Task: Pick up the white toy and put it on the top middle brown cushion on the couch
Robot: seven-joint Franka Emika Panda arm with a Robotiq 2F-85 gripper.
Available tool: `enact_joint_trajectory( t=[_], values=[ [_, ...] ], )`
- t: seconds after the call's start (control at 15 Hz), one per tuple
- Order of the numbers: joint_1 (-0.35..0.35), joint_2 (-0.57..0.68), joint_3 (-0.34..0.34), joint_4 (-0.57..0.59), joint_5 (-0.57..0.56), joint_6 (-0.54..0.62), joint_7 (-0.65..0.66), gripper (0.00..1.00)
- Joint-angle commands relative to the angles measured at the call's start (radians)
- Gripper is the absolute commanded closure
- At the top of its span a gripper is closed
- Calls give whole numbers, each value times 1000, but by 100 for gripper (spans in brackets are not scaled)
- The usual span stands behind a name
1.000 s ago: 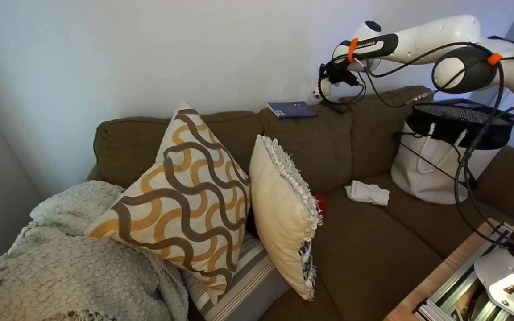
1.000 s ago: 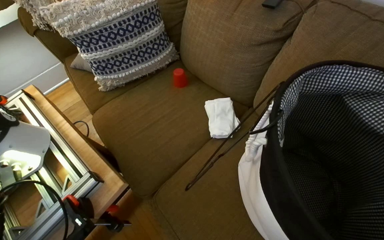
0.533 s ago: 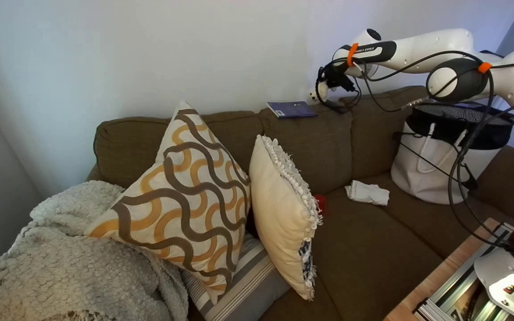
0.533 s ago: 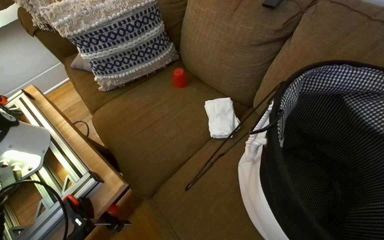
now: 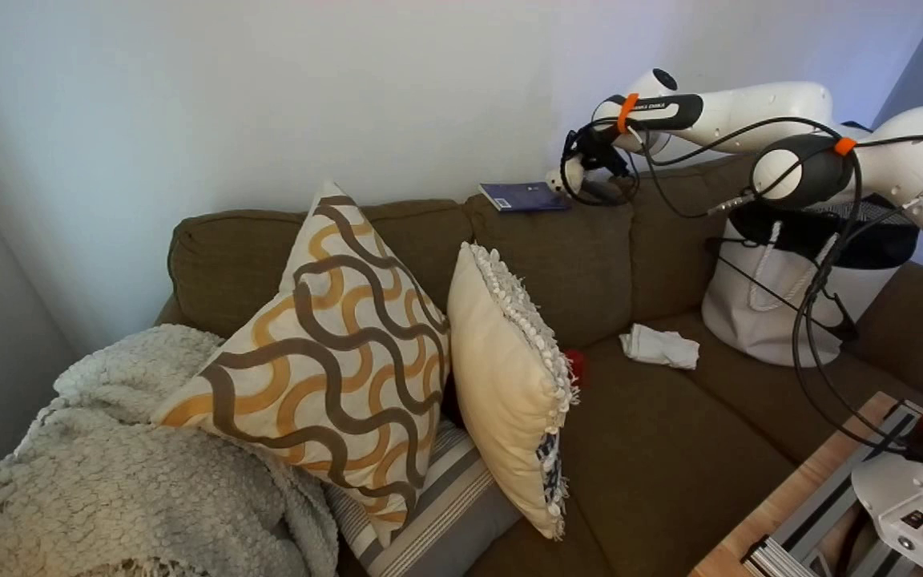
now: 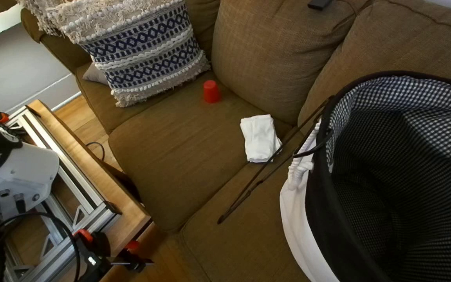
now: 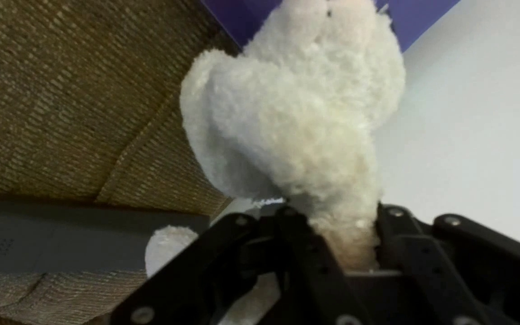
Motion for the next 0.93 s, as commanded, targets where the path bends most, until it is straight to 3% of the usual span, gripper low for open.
enact_joint_trajectory(
  t=[0.0, 0.33, 0.67, 0.87],
  values=[
    [-10, 75, -3, 103, 4, -38, 48, 37],
    [4, 70, -66, 107, -28, -72, 136, 0],
    [22, 7, -103, 94, -37, -163, 135, 0],
    [16, -86, -60, 47, -39, -270, -60, 1]
  ],
)
